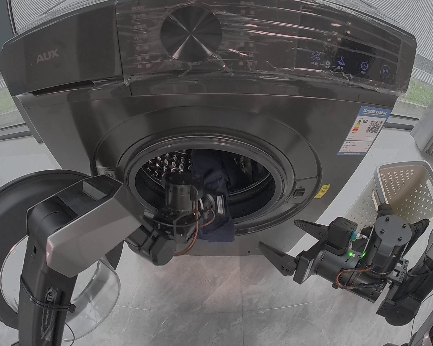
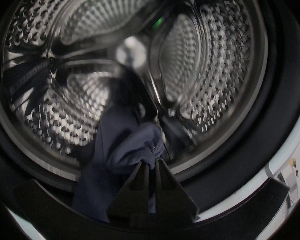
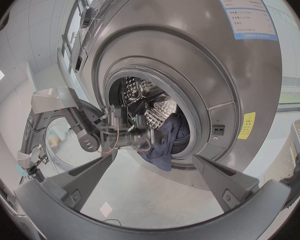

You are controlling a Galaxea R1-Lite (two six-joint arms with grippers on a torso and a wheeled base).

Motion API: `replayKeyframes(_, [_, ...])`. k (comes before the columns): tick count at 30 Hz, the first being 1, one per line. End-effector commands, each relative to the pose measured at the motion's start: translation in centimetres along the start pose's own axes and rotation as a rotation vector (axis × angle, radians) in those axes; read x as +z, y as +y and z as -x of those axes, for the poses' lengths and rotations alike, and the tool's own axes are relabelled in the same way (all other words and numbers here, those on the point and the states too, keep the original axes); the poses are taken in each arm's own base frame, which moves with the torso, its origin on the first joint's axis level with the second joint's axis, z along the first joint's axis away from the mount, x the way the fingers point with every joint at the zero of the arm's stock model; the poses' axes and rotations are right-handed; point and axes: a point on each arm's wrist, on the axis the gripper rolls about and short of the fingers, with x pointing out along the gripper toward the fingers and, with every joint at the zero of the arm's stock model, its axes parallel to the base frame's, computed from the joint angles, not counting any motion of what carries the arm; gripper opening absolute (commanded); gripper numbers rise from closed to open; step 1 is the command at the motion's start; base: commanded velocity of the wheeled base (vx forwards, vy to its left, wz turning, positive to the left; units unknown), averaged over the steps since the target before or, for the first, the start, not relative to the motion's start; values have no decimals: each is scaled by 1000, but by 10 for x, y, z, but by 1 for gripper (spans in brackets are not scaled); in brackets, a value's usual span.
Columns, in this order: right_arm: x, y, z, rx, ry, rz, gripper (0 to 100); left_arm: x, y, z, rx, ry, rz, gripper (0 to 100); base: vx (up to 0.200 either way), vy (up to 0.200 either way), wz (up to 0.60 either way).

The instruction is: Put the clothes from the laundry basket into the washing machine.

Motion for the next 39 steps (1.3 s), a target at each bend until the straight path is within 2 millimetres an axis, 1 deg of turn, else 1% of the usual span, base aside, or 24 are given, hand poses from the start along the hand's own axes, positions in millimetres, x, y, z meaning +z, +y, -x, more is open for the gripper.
replayKeyframes(1, [0, -1, 0, -2, -2, -1, 100, 43, 9, -31, 57, -243, 56, 0, 0, 0, 0])
replayKeyframes(6, [0, -1, 0, 2, -1, -1, 100, 57, 10, -35, 53, -319, 68, 0, 0, 0, 0])
replayKeyframes(9, [0, -1, 0, 2, -1, -1, 100, 58, 12, -37, 57, -336, 69, 0, 0, 0, 0])
replayKeyframes(14, [0, -1, 0, 2, 0, -1, 100, 67, 17, -41, 62, -388, 79, 0, 0, 0, 0])
replayKeyframes(20, [0, -1, 0, 2, 0, -1, 100, 65, 19, -41, 66, -385, 77, 0, 0, 0, 0])
replayKeyframes(21, [0, -1, 0, 2, 0, -1, 100, 55, 18, -38, 66, -348, 68, 0, 0, 0, 0])
replayKeyframes(22, [0, -1, 0, 2, 2, -1, 100, 50, 16, -36, 63, -326, 65, 100, 0, 0, 0])
replayKeyframes(24, [0, -1, 0, 2, 2, -1, 100, 43, 10, -30, 47, -284, 64, 100, 0, 0, 0])
replayKeyframes(25, [0, -1, 0, 2, 2, -1, 100, 43, 6, -26, 38, -273, 63, 100, 0, 0, 0])
replayKeyframes(31, [0, -1, 0, 2, 2, -1, 100, 25, -6, 1, 23, -82, 25, 100, 0, 0, 0])
replayKeyframes(33, [0, -1, 0, 2, 2, -1, 100, 24, -7, 2, 21, -76, 24, 100, 0, 0, 0])
replayKeyframes(34, [-1, -1, 0, 3, 4, 0, 100, 15, -7, 10, 27, -9, 1, 100, 0, 0, 0])
replayKeyframes(36, [-1, -1, 0, 5, 4, 0, 100, 13, -8, 11, 26, 0, -4, 100, 0, 0, 0])
replayKeyframes(38, [-1, 0, 0, 6, 5, 0, 100, -6, -9, 22, 24, 94, -38, 100, 0, 0, 0])
replayKeyframes(39, [-1, 0, 0, 6, 7, 0, 100, -10, -10, 24, 17, 109, -40, 100, 0, 0, 0])
